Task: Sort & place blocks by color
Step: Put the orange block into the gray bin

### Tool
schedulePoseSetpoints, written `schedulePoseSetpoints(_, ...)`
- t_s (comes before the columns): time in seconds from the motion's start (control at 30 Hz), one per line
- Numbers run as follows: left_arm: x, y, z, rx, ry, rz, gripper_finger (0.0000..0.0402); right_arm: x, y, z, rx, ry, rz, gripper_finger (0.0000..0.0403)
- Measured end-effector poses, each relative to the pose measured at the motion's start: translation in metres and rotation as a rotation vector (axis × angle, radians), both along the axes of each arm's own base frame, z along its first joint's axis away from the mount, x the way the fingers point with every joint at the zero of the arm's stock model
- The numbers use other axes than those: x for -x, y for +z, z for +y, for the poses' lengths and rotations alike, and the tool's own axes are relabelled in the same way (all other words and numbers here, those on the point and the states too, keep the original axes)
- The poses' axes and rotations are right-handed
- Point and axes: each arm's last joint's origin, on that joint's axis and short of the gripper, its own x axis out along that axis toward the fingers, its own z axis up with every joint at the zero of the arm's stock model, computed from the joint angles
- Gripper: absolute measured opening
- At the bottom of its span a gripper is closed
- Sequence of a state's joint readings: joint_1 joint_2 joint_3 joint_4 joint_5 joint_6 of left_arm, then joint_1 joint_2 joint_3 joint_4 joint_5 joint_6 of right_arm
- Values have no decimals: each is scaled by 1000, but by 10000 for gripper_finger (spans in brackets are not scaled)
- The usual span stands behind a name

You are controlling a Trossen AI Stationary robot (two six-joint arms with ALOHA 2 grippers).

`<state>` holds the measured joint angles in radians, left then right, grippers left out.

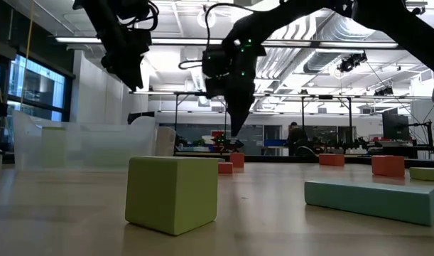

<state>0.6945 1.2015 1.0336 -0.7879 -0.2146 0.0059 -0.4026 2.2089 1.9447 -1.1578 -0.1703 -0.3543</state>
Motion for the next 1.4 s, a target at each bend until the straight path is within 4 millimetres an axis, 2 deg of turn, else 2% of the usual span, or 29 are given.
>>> schedulePoseSetpoints(0.27, 0, 0, 0, 0, 2, -1, 181, 0, -26, 1, 17, -4, -11, 205)
schedulePoseSetpoints(0.53, 0, 0, 0, 0, 2, -1, 181, 10, -54, 5, 32, -17, 62, 205)
schedulePoseSetpoints(1.0, 0, 0, 0, 0, 2, -1, 181, 4, -56, 6, 63, -37, 13, 203)
schedulePoseSetpoints(1.1, 0, 0, 0, 0, 2, -1, 181, 4, -56, 6, 64, -37, 9, 184)
schedulePoseSetpoints(1.27, 0, 0, 0, 0, 2, -1, 181, 4, -56, 6, 60, -56, 13, 112)
schedulePoseSetpoints(1.4, 0, 0, 0, 0, 2, -1, 181, 4, -56, 6, 22, -108, 7, 107)
